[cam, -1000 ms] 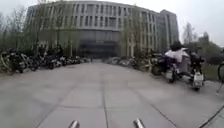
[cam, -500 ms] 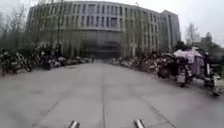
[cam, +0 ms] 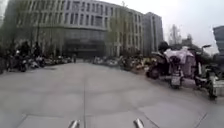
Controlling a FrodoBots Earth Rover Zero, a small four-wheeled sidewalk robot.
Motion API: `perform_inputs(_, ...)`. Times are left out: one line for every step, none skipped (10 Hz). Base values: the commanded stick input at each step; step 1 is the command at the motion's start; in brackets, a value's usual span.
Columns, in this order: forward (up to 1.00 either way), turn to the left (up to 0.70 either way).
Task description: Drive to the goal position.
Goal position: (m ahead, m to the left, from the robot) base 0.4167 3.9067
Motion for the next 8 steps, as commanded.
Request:
perform_inputs(1.00, 0.01)
perform_inputs(1.00, 0.01)
perform_inputs(1.00, 0.01)
perform_inputs(1.00, 0.01)
perform_inputs(1.00, 0.01)
perform_inputs(1.00, 0.01)
perform_inputs(1.00, 0.01)
perform_inputs(1.00, 0.01)
